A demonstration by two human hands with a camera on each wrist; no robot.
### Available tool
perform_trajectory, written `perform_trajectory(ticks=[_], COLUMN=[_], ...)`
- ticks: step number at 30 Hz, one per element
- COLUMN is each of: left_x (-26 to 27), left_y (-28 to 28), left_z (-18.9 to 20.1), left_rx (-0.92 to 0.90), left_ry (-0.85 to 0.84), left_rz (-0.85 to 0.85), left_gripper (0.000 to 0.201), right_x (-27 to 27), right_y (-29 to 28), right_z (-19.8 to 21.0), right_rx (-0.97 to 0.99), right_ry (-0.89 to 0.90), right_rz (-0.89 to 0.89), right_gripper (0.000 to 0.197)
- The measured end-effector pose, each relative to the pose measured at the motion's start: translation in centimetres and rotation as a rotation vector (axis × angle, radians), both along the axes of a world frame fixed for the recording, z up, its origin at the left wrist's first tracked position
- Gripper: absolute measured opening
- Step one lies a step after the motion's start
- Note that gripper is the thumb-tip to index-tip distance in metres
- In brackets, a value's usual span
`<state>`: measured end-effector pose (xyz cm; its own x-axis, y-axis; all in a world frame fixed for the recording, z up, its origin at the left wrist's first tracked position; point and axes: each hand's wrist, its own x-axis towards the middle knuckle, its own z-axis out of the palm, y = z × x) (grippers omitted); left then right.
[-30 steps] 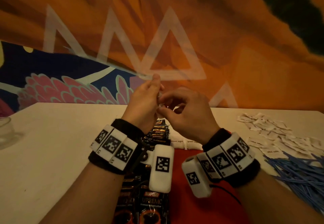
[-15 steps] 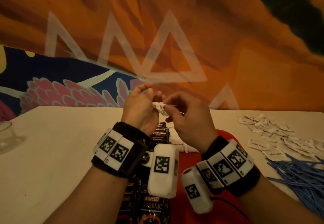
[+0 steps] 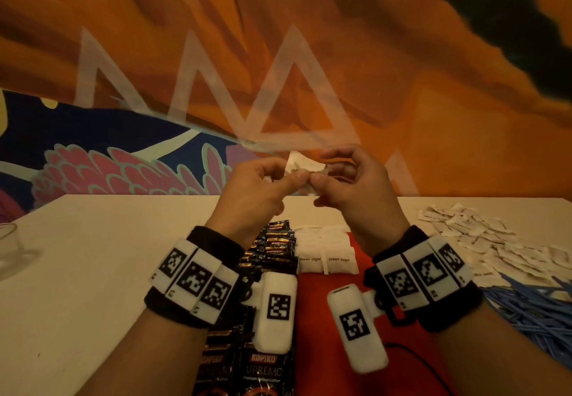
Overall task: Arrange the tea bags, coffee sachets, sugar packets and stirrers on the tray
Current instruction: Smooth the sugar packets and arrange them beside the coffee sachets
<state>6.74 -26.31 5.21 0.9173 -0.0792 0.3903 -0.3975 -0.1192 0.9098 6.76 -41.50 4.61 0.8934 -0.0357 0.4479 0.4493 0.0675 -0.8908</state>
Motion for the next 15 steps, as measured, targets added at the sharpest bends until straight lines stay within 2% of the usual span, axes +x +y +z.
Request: perform_trajectory(ticks=[3, 6, 11, 13, 15], left_x=[0.24, 0.29, 0.42, 0.35, 0.25], left_y=[0.1, -0.01, 0.0, -0.11, -0.22], left_z=[-0.06, -0.08, -0.21, -0.12, -0.15], left_rx=[-0.103, -0.115, -0.059, -0.124, -0.138], left_ry=[0.023, -0.015, -0.092, -0.093, -0.057], left_rz=[-0.027, -0.017, 0.0, 0.027, 0.016], left_gripper=[0.008, 0.009, 0.011, 0.01, 0.026], right_x=[0.2, 0.37, 0.29, 0.46, 0.62], right_y=[-0.23, -0.44, -0.61, -0.51, -0.42], right_z=[0.1, 0.2, 0.24, 0.11, 0.02], right_rx=[0.1, 0.167, 0.069, 0.132, 0.233], right_ry=[0.083, 0.139, 0.109, 0.111, 0.139], right_rz=[0.032, 0.095, 0.145, 0.151, 0.169], right_gripper=[0.022, 0.021, 0.034, 0.027, 0.015])
